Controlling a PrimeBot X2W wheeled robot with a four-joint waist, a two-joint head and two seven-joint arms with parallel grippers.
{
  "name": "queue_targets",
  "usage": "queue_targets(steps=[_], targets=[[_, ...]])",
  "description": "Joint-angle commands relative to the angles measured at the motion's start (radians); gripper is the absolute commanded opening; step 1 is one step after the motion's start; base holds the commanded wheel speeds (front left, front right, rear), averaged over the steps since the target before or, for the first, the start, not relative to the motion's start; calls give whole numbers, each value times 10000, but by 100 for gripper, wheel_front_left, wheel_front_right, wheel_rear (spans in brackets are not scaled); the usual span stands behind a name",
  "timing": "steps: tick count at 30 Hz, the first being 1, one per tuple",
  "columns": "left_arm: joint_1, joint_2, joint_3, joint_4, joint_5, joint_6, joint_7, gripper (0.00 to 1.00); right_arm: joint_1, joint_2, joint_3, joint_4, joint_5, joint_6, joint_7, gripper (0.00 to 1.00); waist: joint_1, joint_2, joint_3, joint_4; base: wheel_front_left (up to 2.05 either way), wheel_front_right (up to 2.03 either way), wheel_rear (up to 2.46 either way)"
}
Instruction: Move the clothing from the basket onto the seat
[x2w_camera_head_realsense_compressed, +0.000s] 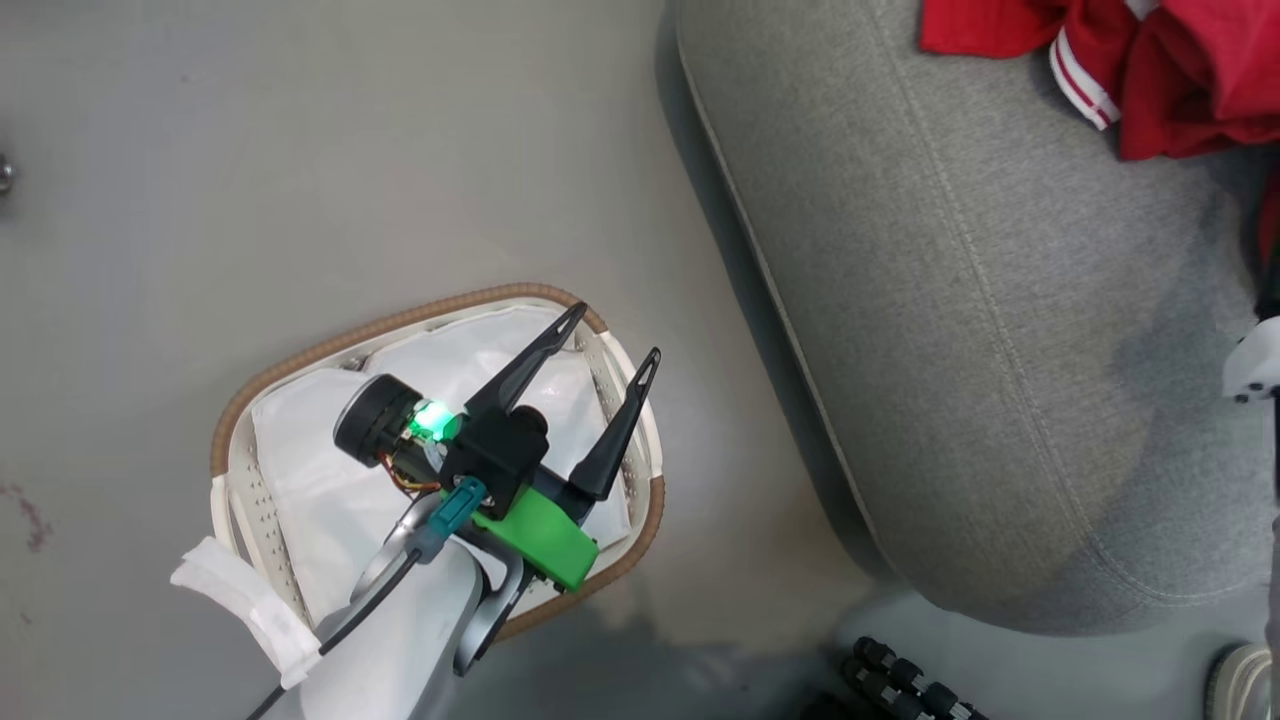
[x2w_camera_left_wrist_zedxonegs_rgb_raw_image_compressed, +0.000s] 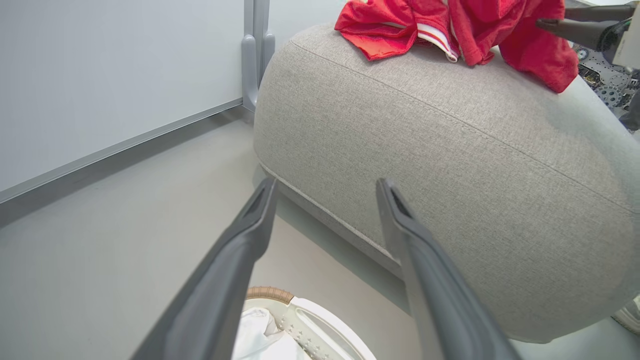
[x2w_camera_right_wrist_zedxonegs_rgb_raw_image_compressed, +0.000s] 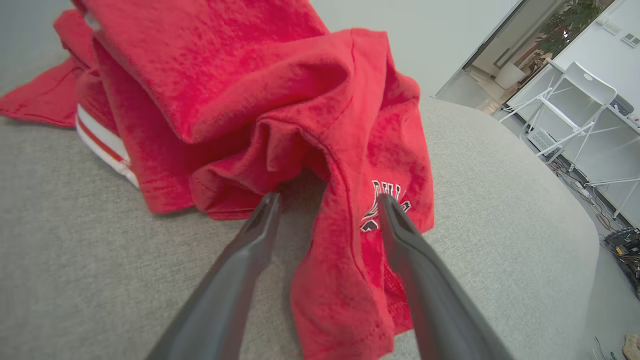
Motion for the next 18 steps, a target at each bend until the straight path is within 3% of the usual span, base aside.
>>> queue_targets(steps=[1, 10, 18], targets=[[134, 45, 78, 19, -32, -25, -7, 100, 294, 61, 56, -152, 14, -15, -21, 100, -1, 0, -351, -170, 0, 0, 0], [557, -220, 571, -154, -261, -25, -7, 100, 681, -285, 528, -966, 176, -15, -21, 100, -1, 0, -1369, 31, 0, 0, 0], [909, -680, 1639, -488, -507, -24, -7, 100, 273, -589, 1019, -1075, -4, -15, -21, 100, -1, 0, -2403, 860, 0, 0, 0]])
